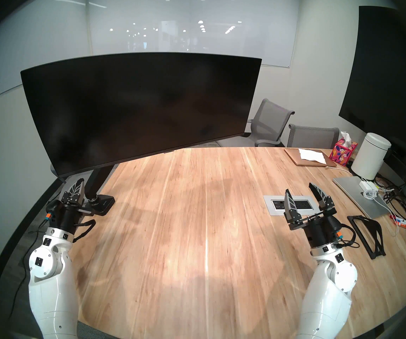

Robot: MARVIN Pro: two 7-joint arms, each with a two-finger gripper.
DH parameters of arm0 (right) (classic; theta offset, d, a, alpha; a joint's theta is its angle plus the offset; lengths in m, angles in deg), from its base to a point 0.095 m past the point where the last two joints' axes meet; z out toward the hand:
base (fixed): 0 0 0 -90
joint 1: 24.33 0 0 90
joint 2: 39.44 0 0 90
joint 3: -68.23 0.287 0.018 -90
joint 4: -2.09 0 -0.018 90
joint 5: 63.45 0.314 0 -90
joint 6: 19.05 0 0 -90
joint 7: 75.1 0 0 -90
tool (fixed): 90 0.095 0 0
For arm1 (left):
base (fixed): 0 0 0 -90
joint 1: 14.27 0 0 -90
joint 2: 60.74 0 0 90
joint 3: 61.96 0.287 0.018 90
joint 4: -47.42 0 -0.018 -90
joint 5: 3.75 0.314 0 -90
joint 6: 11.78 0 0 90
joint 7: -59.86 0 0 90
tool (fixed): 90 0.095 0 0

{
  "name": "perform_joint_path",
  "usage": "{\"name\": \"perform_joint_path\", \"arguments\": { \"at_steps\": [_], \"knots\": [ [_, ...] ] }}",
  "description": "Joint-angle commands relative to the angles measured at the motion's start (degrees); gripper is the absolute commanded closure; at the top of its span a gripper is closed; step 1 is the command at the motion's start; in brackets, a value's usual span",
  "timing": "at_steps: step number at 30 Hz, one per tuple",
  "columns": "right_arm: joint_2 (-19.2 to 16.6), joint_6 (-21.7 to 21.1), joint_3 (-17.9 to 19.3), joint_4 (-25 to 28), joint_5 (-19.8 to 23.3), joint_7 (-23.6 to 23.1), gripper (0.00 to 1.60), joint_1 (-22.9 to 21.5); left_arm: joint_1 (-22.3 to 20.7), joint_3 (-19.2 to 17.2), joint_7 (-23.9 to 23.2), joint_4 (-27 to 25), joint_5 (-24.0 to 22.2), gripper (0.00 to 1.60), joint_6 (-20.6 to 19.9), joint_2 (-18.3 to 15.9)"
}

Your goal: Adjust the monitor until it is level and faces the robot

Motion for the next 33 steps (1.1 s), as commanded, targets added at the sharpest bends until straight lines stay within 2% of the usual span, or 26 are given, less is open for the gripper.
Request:
{"name": "perform_joint_path", "arguments": {
  "at_steps": [1,4,14,27,33],
  "knots": [
    [0.1,-0.1,-0.1,1.1,0.6,-0.1,0.0,-0.2,-3.1,-1.3,0.4,1.4,-1.2,1.6,3.0,-1.4],
    [0.1,-0.1,-0.1,1.1,0.5,-0.1,0.0,-0.2,-5.5,-1.7,0.5,3.6,-1.1,1.6,3.4,-2.5],
    [0.1,-0.1,-0.1,1.1,0.5,-0.1,0.0,-0.2,-8.9,-2.3,1.5,7.9,-0.8,1.6,5.5,-3.8],
    [0.1,-0.1,-0.1,1.1,0.6,-0.1,0.0,-0.1,-9.6,-1.8,1.9,8.3,-0.2,1.6,6.6,-3.8],
    [0.1,-0.1,-0.1,1.1,0.6,-0.1,0.0,-0.1,-9.7,-1.3,2.7,7.9,0.3,1.6,4.9,-3.5]
  ]
}}
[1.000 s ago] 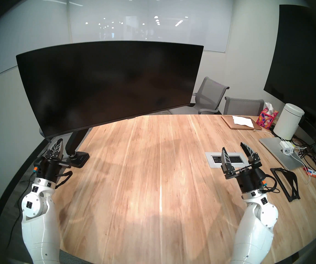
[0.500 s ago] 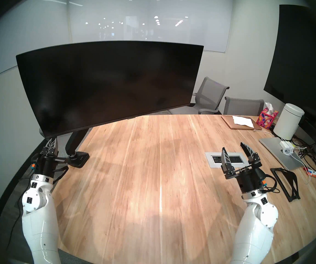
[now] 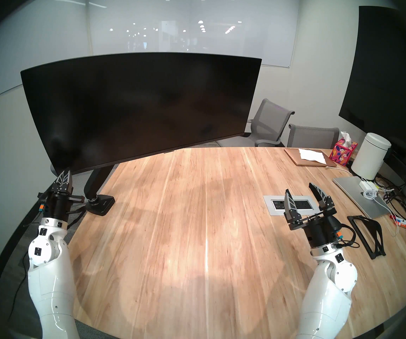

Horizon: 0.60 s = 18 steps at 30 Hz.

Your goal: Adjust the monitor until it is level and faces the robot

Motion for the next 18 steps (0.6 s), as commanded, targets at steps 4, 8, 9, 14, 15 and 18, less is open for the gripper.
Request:
{"name": "perform_joint_path", "arguments": {
  "at_steps": [4,8,9,14,15,18],
  "knots": [
    [0.1,-0.1,-0.1,1.1,0.6,-0.1,0.0,-0.1,-1.3,0.7,1.0,-1.0,1.2,1.6,-1.1,0.0],
    [0.1,-0.1,-0.1,1.1,0.6,-0.1,0.0,-0.1,-1.8,0.8,1.9,-0.8,1.6,1.6,-1.7,0.3],
    [0.1,-0.1,-0.1,1.1,0.6,-0.1,0.0,-0.1,-2.0,0.8,2.1,-0.7,1.7,1.6,-1.8,0.3],
    [0.1,-0.1,-0.1,1.1,0.6,-0.1,0.0,-0.1,-2.5,0.7,2.6,-0.3,1.6,1.6,-1.8,0.2],
    [0.1,-0.1,-0.1,1.1,0.6,-0.1,0.0,-0.1,-2.6,0.8,2.7,-0.3,1.6,1.6,-1.8,0.2],
    [0.1,-0.1,-0.1,1.1,0.6,-0.1,0.0,-0.1,-2.6,0.8,2.7,-0.2,1.4,1.6,-1.7,0.1]
  ]
}}
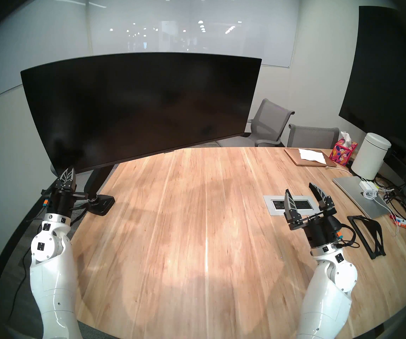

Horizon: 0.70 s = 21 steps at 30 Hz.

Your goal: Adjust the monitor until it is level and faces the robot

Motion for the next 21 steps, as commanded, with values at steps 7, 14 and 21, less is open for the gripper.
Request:
{"name": "perform_joint_path", "arguments": {
  "at_steps": [7,14,21],
  "knots": [
    [0.1,-0.1,-0.1,1.1,0.6,-0.1,0.0,-0.2,-0.8,0.0,0.4,-0.9,-0.9,1.6,0.5,-0.2],
    [0.1,-0.1,-0.1,1.1,0.6,-0.1,0.0,-0.2,-1.2,0.2,0.9,-1.2,-1.1,1.6,-0.5,-0.3],
    [0.1,-0.1,-0.1,1.1,0.6,-0.1,0.0,-0.2,-2.5,0.3,1.6,-0.7,-1.0,1.6,-0.8,-1.0]
  ]
}}
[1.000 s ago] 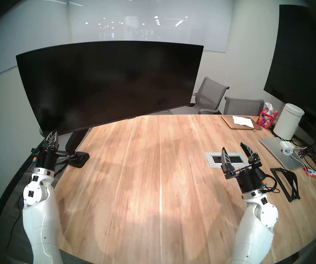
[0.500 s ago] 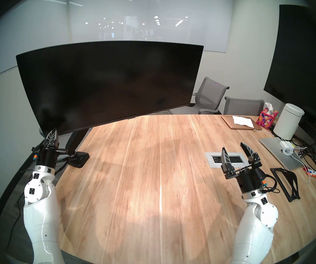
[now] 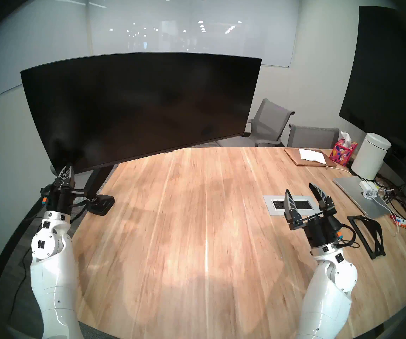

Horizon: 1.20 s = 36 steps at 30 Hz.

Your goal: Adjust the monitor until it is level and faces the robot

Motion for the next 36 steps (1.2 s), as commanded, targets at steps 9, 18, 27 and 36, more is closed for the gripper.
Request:
{"name": "perform_joint_path", "arguments": {
  "at_steps": [9,18,27,36],
  "knots": [
    [0.1,-0.1,-0.1,1.1,0.6,-0.1,0.0,-0.2,-2.9,0.3,1.1,0.0,0.5,1.6,-0.4,-1.5],
    [0.1,-0.1,-0.1,1.1,0.6,-0.1,0.0,-0.2,-2.9,0.4,1.2,0.1,0.6,1.6,-0.6,-1.6],
    [0.1,-0.1,-0.1,1.1,0.6,-0.1,0.0,-0.2,-3.2,0.5,1.4,0.2,0.5,1.6,-0.9,-1.6],
    [0.1,-0.1,-0.1,1.1,0.6,-0.1,0.0,-0.2,-4.0,0.9,2.0,1.0,0.8,1.6,-1.3,-1.8]
  ]
}}
